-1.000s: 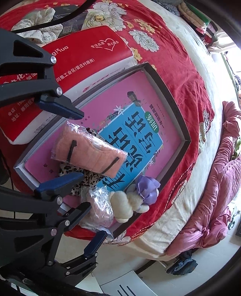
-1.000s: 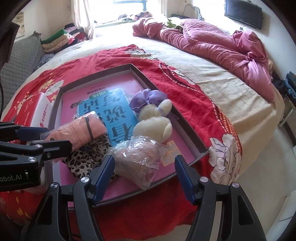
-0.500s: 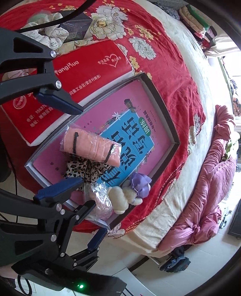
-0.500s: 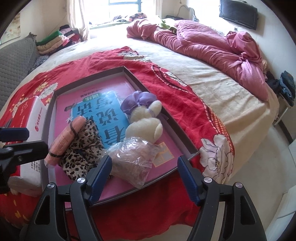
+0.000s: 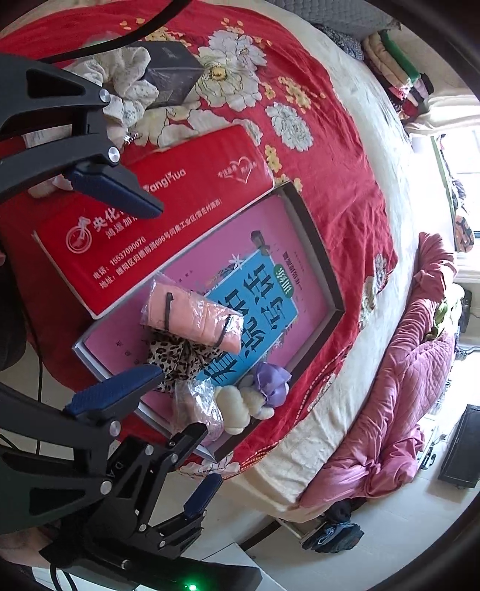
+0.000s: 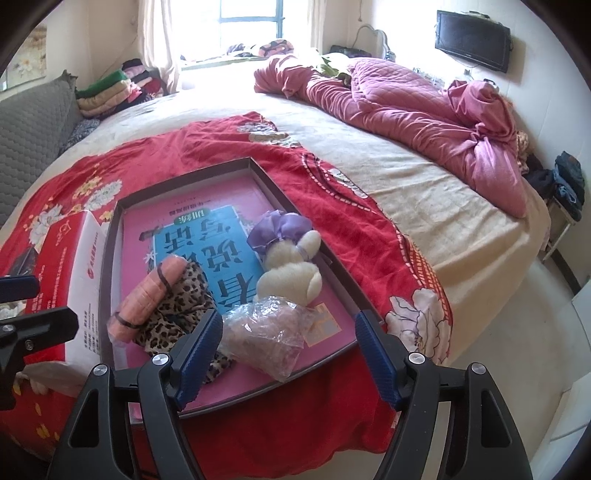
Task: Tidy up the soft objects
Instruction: 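Move both grippers back toward the remaining pile of soft items, then grasp the bagged green sponge with the left gripper while the right gripper grasps the white floral scrunchie, then carry the green sponge bag and scrunchie with both grippers over the pink tray, then open the right gripper to drop the scrunchie while the left gripper releases the sponge bag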
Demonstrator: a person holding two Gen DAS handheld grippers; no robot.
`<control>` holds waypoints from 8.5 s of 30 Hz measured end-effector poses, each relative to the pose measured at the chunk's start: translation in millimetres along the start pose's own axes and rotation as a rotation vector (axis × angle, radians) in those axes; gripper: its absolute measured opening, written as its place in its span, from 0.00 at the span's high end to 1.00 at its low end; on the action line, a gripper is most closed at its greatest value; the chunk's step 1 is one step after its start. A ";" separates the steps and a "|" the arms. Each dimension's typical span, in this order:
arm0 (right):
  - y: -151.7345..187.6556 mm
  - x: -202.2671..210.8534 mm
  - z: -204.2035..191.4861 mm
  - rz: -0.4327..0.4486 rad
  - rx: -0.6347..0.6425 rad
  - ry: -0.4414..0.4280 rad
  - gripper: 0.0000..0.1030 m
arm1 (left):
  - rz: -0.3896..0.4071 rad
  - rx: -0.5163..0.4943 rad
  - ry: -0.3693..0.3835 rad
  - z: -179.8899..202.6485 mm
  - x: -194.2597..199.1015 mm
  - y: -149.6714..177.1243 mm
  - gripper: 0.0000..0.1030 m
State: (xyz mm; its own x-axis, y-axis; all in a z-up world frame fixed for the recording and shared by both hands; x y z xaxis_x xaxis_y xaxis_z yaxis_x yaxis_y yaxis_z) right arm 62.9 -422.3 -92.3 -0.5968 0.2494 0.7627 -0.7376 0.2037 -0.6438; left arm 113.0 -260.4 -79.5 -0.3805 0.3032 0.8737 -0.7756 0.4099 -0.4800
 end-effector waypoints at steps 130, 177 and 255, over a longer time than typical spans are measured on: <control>-16.7 76.8 -312.2 0.026 0.339 -0.507 0.91 | 0.178 0.452 0.065 -268.1 73.6 100.8 0.61; -63.8 129.0 -14.2 0.226 -0.141 -0.296 0.91 | 0.098 -0.022 0.150 15.4 58.1 12.4 0.61; -23.3 15.3 23.6 0.004 -0.291 -0.328 0.44 | -0.145 -0.191 0.119 64.6 -45.3 29.9 0.47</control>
State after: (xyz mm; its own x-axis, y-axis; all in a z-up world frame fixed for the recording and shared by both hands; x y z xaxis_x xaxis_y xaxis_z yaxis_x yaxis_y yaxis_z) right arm 63.5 -445.6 -64.1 -0.7026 -0.0539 0.7095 -0.6436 0.4734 -0.6014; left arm 74.6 -317.5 -128.4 -0.2015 0.3234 0.9246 -0.7041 0.6084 -0.3663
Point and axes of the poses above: each gripper's, at about its wrist camera, not at the fingertips, and x roughly against the way its jaws point, z to its right, y to its underside, the point moved 7 cm from there along -x, roughly the way its jaws point
